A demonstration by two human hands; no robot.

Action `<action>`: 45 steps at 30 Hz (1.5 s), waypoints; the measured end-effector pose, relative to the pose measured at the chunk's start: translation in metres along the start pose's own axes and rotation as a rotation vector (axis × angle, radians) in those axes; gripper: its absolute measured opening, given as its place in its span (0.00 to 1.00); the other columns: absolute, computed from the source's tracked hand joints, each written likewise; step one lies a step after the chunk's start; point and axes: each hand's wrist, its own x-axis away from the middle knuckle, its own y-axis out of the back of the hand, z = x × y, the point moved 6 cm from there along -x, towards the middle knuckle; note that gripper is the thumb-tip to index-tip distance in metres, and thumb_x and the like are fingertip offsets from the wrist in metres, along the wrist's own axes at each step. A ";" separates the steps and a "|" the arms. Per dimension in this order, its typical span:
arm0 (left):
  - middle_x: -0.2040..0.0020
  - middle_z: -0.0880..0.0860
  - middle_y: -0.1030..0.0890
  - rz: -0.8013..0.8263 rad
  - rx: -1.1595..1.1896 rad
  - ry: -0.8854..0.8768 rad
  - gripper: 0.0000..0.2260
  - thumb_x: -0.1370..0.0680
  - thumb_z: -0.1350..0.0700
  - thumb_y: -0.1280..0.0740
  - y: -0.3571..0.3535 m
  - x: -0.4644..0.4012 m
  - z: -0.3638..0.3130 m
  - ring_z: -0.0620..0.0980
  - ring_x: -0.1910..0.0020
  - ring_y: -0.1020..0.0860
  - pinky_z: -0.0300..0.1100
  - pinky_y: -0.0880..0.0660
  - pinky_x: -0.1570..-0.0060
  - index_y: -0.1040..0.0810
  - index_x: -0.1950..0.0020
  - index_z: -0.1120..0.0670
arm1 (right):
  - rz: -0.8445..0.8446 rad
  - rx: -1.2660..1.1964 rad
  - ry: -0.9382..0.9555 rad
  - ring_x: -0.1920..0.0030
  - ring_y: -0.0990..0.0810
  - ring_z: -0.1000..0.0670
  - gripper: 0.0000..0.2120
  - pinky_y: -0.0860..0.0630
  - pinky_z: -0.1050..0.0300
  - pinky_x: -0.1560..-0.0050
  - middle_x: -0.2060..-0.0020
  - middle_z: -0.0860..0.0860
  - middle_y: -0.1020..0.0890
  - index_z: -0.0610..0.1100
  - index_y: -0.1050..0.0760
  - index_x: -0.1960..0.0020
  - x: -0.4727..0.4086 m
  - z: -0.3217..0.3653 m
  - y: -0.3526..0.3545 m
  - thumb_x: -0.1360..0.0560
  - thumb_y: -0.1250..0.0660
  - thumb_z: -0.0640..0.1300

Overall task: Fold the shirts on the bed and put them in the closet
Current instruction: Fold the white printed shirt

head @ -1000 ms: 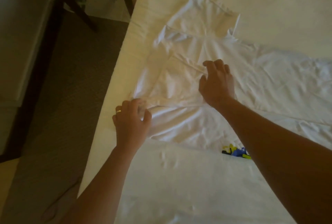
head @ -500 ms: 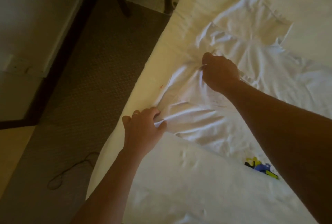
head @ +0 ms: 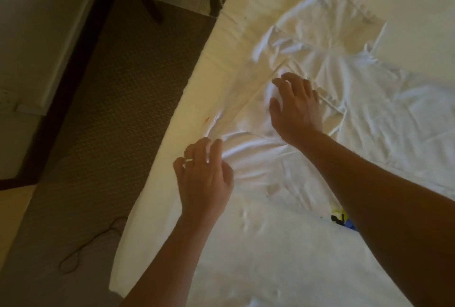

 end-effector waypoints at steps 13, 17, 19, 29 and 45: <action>0.17 0.59 0.47 0.175 -0.085 -0.183 0.36 0.18 0.36 0.45 -0.053 -0.009 0.000 0.55 0.18 0.46 0.52 0.42 0.25 0.46 0.17 0.57 | 0.120 0.068 -0.020 0.28 0.35 0.37 0.25 0.35 0.37 0.34 0.24 0.43 0.35 0.45 0.31 0.28 -0.011 -0.022 -0.014 0.25 0.41 0.41; 0.17 0.59 0.47 0.165 -0.089 -0.183 0.36 0.19 0.36 0.43 -0.052 -0.011 -0.001 0.56 0.18 0.45 0.52 0.43 0.26 0.45 0.17 0.57 | 0.139 0.198 0.030 0.31 0.33 0.38 0.28 0.36 0.41 0.37 0.28 0.44 0.30 0.46 0.29 0.30 -0.037 -0.014 -0.006 0.29 0.37 0.33; 0.17 0.58 0.47 0.167 -0.087 -0.187 0.36 0.19 0.36 0.44 -0.052 -0.011 -0.001 0.55 0.18 0.46 0.52 0.43 0.25 0.45 0.17 0.56 | 0.142 0.276 0.041 0.35 0.31 0.38 0.25 0.36 0.42 0.40 0.35 0.45 0.26 0.47 0.27 0.32 -0.047 -0.014 -0.004 0.28 0.36 0.34; 0.18 0.56 0.43 0.197 -0.065 -0.127 0.33 0.20 0.37 0.43 -0.045 -0.016 -0.008 0.56 0.19 0.42 0.56 0.42 0.30 0.38 0.19 0.53 | -0.012 0.234 -0.116 0.45 0.29 0.38 0.07 0.36 0.44 0.46 0.48 0.46 0.25 0.43 0.19 0.54 -0.019 -0.030 0.036 0.31 0.32 0.36; 0.42 0.55 0.21 -0.074 0.030 -0.267 0.14 0.25 0.55 0.36 -0.008 0.010 0.008 0.60 0.47 0.24 0.56 0.32 0.48 0.24 0.40 0.52 | -0.039 0.004 -0.180 0.58 0.24 0.40 0.10 0.29 0.46 0.57 0.58 0.46 0.21 0.42 0.19 0.55 0.215 -0.056 0.035 0.34 0.25 0.33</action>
